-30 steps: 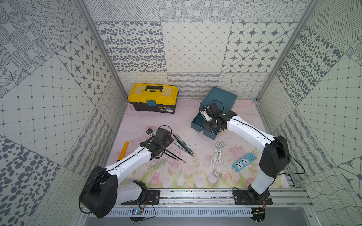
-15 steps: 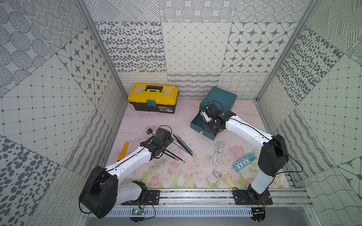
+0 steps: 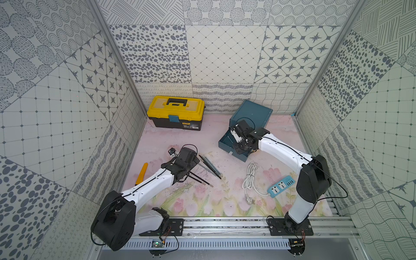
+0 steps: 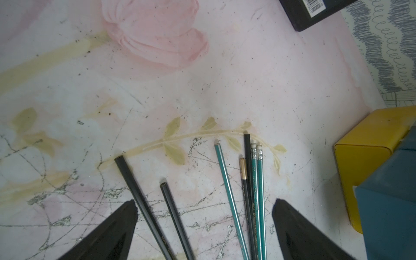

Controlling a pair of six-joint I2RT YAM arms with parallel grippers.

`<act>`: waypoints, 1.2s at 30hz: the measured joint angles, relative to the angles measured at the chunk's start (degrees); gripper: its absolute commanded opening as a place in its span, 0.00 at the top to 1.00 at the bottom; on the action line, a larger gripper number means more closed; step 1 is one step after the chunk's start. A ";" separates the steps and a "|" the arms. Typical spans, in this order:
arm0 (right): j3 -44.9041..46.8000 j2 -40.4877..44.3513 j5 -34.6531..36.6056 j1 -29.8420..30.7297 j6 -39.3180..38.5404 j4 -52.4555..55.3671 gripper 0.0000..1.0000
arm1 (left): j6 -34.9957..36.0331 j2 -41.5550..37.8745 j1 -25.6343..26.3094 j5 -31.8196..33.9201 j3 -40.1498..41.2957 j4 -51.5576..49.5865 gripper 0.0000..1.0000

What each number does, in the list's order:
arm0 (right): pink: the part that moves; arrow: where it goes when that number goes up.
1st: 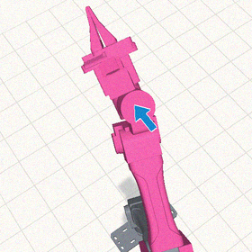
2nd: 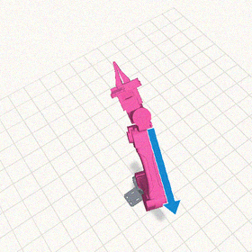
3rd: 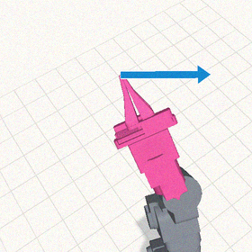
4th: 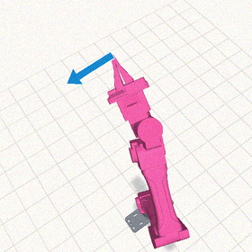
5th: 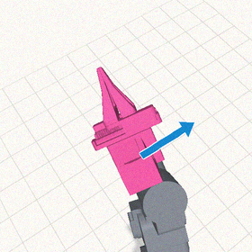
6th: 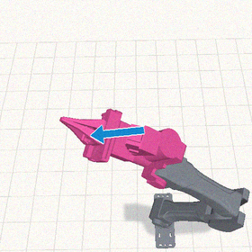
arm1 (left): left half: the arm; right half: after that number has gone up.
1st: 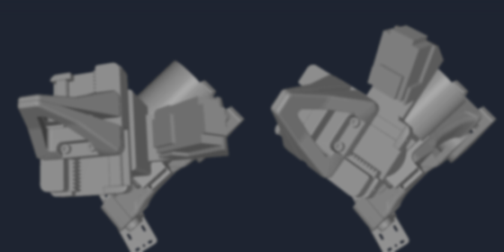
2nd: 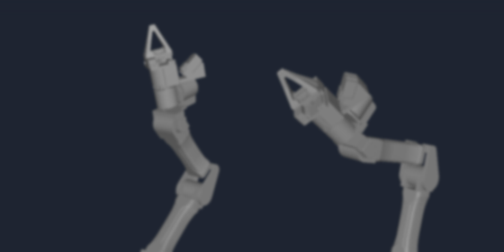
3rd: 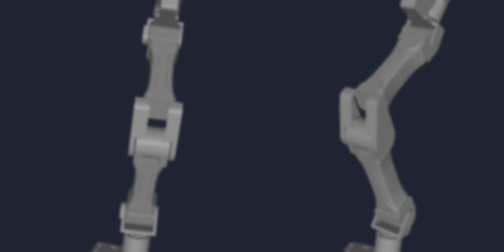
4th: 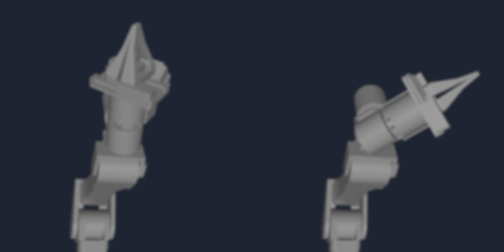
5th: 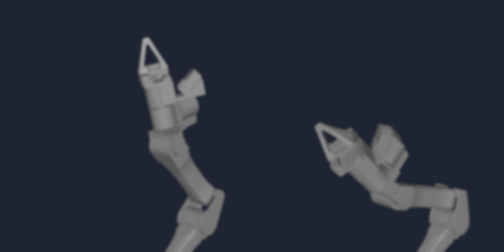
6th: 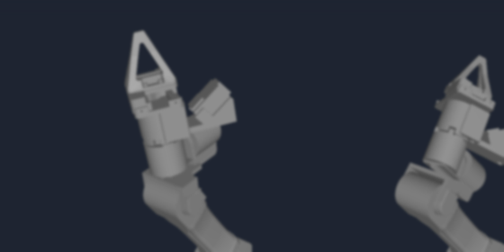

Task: Please place the pencils in the drawer according to their color
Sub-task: Place the pencil in the drawer.

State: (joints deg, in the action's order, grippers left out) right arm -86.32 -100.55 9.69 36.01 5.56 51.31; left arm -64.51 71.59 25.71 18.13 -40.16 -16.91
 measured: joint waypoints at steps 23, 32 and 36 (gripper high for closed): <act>-13.20 -1.46 2.14 16.35 2.08 2.93 0.68 | -1.70 -4.22 -2.05 -0.15 2.67 -0.04 0.01; -14.36 -12.04 -2.75 20.28 3.50 2.89 0.71 | -5.75 -7.21 -4.87 -1.33 7.52 -0.02 0.01; -14.40 -16.65 -4.09 20.65 3.93 2.89 0.72 | -7.37 -10.16 -5.33 -0.98 9.55 -0.13 0.01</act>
State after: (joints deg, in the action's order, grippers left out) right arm -100.73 -117.21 5.61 56.66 9.50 54.19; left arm -71.88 61.43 20.38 17.15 -30.61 -17.04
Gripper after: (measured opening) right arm 0.287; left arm 0.992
